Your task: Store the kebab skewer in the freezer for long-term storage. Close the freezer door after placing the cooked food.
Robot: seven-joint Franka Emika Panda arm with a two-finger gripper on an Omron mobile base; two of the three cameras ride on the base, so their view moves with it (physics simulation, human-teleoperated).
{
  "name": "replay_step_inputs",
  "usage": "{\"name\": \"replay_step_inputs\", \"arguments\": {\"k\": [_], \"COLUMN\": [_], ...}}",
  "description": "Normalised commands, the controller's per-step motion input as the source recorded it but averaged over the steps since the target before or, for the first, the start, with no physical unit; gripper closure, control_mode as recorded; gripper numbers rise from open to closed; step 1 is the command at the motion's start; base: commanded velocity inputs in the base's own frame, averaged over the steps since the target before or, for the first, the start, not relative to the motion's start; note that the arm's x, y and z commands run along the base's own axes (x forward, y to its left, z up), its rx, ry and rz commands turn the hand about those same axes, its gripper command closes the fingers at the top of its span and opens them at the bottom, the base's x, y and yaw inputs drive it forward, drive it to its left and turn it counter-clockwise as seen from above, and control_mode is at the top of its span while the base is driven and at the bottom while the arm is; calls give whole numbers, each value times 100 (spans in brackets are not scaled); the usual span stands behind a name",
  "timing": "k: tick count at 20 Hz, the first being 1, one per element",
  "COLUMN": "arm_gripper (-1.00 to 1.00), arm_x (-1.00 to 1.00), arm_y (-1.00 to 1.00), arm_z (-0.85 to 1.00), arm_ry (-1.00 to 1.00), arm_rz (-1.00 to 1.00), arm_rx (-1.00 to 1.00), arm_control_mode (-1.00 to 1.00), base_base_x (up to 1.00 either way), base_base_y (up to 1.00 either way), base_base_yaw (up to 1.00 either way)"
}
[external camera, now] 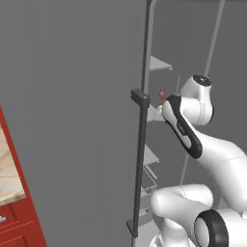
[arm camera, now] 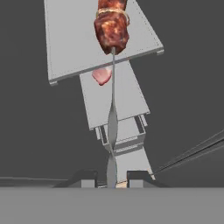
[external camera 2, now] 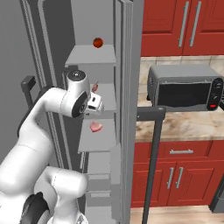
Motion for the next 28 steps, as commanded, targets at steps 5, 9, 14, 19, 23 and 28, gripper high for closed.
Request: {"name": "replay_step_inputs", "arguments": {"k": [5,9,14,19,23,28], "arm_gripper": [100,100,100,100,100,100], "arm_x": [54,52,46,36,34,33], "arm_y": [0,0,0,0,0,0], "arm_z": [-10,-12,-11,-11,-12,-10], "arm_ry": [0,0,0,0,0,0], "arm_rz": [0,0,1,0,0,0], "arm_rx": [3,7,10,0,0,0], "arm_control_mode": [-100,-100,-100,-100,-100,-100], "base_base_x": [0,0,0,0,0,0], "base_base_y": [0,0,0,0,0,0], "base_base_yaw": [0,0,0,0,0,0]}}
